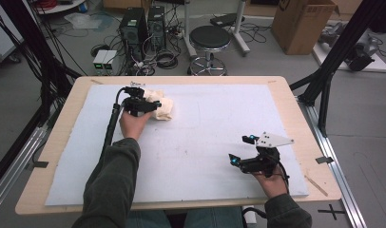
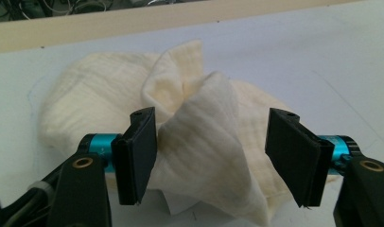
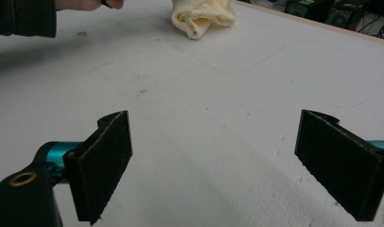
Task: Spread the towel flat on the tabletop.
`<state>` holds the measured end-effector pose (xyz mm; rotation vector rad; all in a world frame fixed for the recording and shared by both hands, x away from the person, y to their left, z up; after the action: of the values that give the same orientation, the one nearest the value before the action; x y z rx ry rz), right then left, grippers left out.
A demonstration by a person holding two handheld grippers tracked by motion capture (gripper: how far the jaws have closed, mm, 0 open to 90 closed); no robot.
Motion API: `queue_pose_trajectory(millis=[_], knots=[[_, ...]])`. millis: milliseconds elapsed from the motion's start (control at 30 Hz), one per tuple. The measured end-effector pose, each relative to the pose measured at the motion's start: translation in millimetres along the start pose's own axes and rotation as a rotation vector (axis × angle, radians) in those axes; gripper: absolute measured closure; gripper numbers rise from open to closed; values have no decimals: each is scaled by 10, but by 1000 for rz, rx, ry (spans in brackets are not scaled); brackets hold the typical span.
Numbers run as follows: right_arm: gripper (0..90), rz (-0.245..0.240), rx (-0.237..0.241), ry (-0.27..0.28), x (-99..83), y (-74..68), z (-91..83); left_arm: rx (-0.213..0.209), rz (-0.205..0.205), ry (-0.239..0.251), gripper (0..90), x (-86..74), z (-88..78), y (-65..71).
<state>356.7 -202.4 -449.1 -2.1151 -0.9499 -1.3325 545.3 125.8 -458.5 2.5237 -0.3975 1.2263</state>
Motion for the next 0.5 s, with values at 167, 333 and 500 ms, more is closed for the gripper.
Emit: queue_pose_trajectory(millis=[167,333,500], knots=[[112,5,6,6,7,-2,-1,36,-9,-62,412,-130,140,-45],[112,0,10,4,4,-9,9,68,19,-107,463,-216,215,-53],[112,3,14,6,7,-16,2,110,47,-123,562,-237,237,-38]])
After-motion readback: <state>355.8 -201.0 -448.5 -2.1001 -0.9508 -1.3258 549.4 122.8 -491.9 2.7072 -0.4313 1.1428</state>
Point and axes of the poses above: each handheld gripper's, and its own axes: z roughly forward along the jaws, x roughly out of its top, y roughly to its right, the point moved 9 cm from there along z, roughly forward along the jaws, and after that the axes turned 2 degrees about -x, right-handed, at the moved point
